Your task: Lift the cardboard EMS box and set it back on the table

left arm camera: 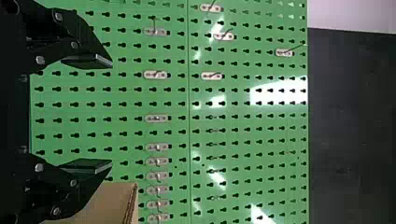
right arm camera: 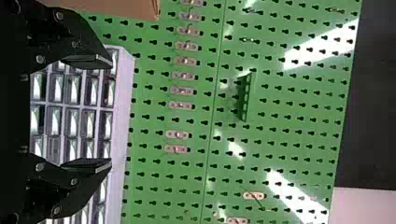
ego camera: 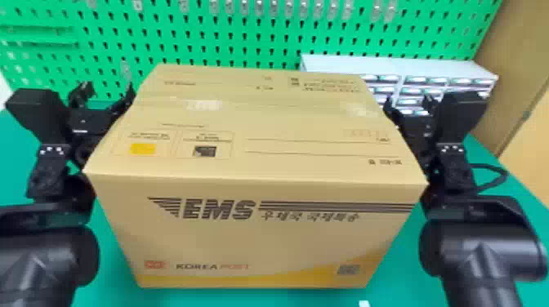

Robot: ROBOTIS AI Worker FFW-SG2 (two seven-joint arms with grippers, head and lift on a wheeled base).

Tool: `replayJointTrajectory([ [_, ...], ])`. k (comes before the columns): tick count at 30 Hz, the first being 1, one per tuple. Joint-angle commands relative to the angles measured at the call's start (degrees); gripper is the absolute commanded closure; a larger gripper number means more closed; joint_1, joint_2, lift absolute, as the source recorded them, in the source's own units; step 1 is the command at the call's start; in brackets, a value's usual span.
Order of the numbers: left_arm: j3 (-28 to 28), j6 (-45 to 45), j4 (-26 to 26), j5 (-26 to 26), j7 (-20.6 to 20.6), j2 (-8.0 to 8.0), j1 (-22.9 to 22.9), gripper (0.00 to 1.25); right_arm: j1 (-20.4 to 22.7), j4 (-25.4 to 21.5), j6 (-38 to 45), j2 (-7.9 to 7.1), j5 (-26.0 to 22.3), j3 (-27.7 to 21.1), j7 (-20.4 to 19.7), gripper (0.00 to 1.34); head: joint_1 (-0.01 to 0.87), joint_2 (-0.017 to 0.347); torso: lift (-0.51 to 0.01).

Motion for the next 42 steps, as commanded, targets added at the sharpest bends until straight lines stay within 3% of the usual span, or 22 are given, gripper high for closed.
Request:
replayJointTrajectory([
  [1,0.8,0.1,0.2,-0.3,0.4,0.0,0.9,0.49,0.3,0.6,0.2,-0.26,0.1,-0.2,0.0,0.51,0.678,-0.014,-0.098],
  [19,0.7,0.1,4.6,0.1,0.5,0.0,2.8,0.49,1.7,5.0,0.2,-0.53,-0.6,0.4,0.1,0.51,0.678,-0.014,-0.098],
  [42,0.5,-4.5,11.6,0.7,-0.5,0.09,2.9,0.49,2.8,7.0,0.5,-1.4,-0.8,1.3,0.1,0.51,0.678,-0.014,-0.098],
])
